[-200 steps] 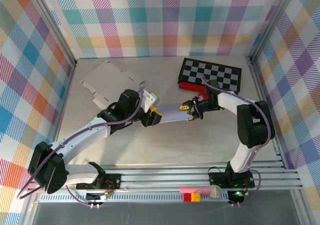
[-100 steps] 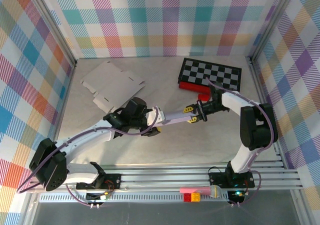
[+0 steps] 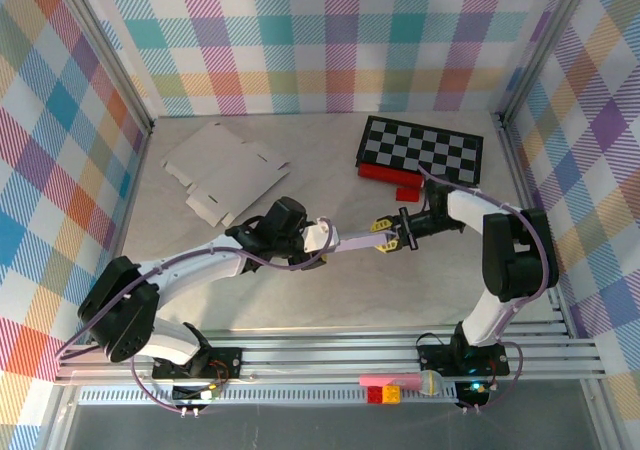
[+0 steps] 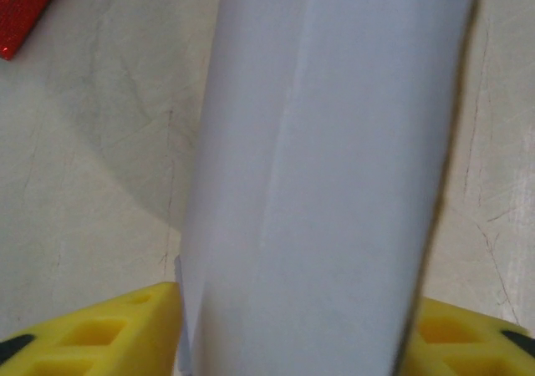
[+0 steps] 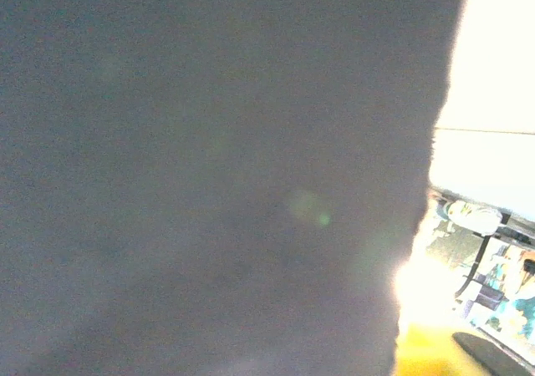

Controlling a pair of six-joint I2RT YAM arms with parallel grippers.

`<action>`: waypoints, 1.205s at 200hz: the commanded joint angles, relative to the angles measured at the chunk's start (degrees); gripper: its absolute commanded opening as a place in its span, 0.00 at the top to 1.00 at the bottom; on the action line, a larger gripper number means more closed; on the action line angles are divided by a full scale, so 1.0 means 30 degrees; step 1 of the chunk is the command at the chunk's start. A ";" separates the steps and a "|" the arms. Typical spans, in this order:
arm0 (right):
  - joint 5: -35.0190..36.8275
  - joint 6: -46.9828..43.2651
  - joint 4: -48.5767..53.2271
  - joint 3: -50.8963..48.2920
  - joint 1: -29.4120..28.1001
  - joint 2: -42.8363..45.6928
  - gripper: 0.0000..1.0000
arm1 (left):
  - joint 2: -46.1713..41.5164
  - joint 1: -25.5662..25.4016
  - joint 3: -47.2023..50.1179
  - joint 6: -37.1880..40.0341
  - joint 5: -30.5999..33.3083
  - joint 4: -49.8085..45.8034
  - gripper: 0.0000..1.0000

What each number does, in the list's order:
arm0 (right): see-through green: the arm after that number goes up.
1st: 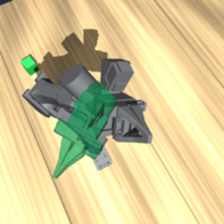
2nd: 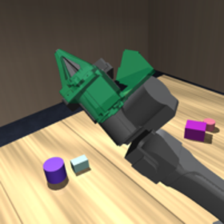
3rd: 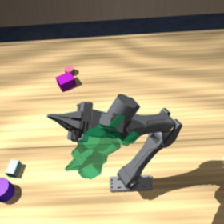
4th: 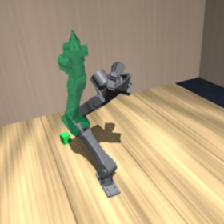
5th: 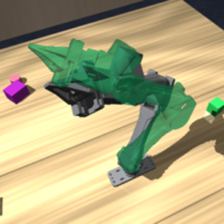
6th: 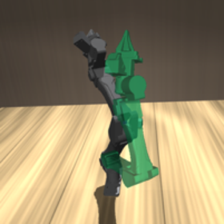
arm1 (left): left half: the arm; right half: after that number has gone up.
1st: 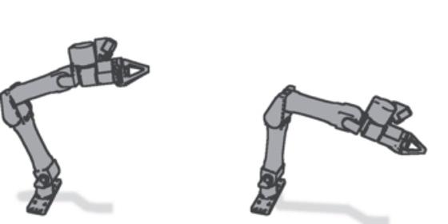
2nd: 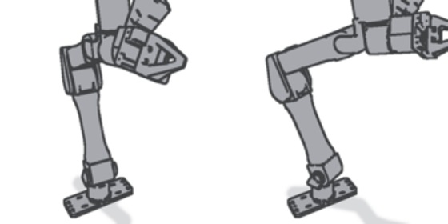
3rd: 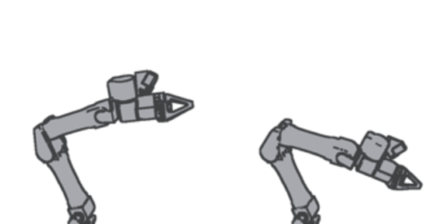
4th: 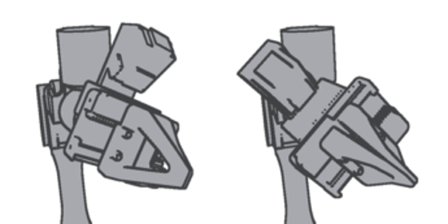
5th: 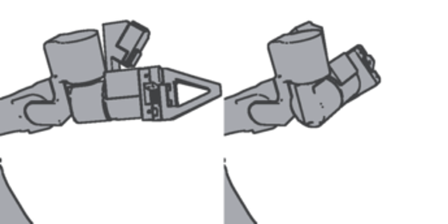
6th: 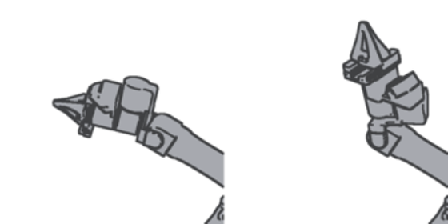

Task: Fold the paper box

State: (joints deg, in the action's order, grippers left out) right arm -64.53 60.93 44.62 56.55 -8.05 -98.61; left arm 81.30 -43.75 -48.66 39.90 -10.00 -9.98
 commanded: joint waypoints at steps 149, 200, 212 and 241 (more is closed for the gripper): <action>1.2999 -0.0293 0.2793 0.2443 0.2471 0.6967 0.38 | 0.2489 -0.0030 -0.6687 -0.3733 -0.1037 -1.0550 0.80; 1.9457 0.0996 0.0448 0.1215 -0.3688 1.0887 0.41 | 0.3119 -0.0037 -0.7896 -0.5677 -0.0187 -1.2977 0.79; 2.0134 0.1678 -0.0657 0.1046 -0.5203 1.0720 0.40 | 0.3234 -0.0007 -0.8072 -0.5710 -0.0044 -1.3095 0.77; 2.0838 0.2603 -0.1571 0.1703 -0.7185 0.9510 0.40 | 0.3952 0.0079 -0.8652 -0.5793 0.0156 -1.3419 0.77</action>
State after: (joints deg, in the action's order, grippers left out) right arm -7.97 65.21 43.53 60.60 -26.79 -67.68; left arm 91.35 -43.83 -72.16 24.27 -10.85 -46.57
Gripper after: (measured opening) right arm 0.605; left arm 0.268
